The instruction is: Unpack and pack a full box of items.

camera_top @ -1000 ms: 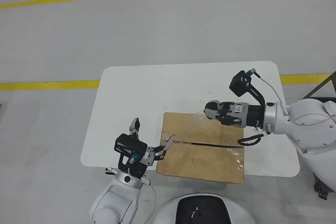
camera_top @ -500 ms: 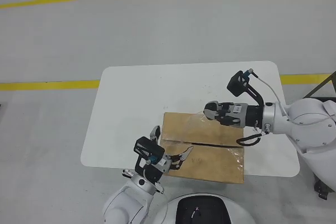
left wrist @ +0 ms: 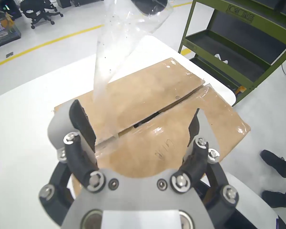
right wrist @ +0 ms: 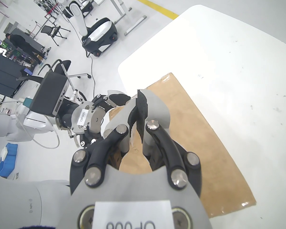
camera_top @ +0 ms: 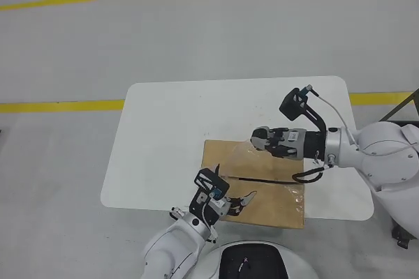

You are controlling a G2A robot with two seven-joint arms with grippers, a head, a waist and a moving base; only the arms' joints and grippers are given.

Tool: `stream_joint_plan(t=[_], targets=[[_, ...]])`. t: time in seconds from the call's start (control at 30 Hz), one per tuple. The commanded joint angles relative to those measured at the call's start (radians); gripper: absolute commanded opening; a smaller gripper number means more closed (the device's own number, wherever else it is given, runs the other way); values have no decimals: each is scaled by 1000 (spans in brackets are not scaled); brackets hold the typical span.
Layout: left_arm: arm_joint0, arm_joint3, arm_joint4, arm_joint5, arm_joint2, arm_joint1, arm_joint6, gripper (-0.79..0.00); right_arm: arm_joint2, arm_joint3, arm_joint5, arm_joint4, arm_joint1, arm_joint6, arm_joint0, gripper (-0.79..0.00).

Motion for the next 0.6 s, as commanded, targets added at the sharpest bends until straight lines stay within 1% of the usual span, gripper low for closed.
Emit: stream_joint_plan(t=[0.0, 0.07, 0.1, 0.13, 0.17, 0.23, 0.27, 0.3, 0.33, 0.57], targets=[[-15, 11, 11, 7, 10, -2, -6, 0, 0, -2, 1, 0, 0, 1, -2, -785], [-30, 26, 19, 20, 17, -3, -11, 0, 0, -5, 1, 0, 1, 2, -4, -785], [-36, 31, 20, 27, 21, -5, -15, -95, 1, -5, 0, 0, 1, 3, -5, -785], [-42, 36, 23, 35, 24, -6, -19, -289, 2, -6, 1, 0, 1, 5, -5, -785], [-48, 40, 28, 42, 27, -6, -23, -446, 3, -7, 1, 0, 1, 6, -5, -785], [-58, 47, 33, 55, 33, -8, -30, -526, 5, -8, 1, 1, 2, 12, -6, -785], [-62, 49, 35, 60, 36, -9, -34, -640, 6, -8, 1, 1, 2, 14, -5, -785], [-66, 51, 37, 66, 38, -10, -36, -776, 7, -8, 0, 2, 3, 17, -5, -785], [-71, 54, 38, 71, 40, -11, -38, -785, 7, -8, 0, 2, 3, 19, -5, -785], [-91, 65, 53, 107, 44, -15, -64, -785, 10, -10, -3, 6, 4, 32, -4, -785]])
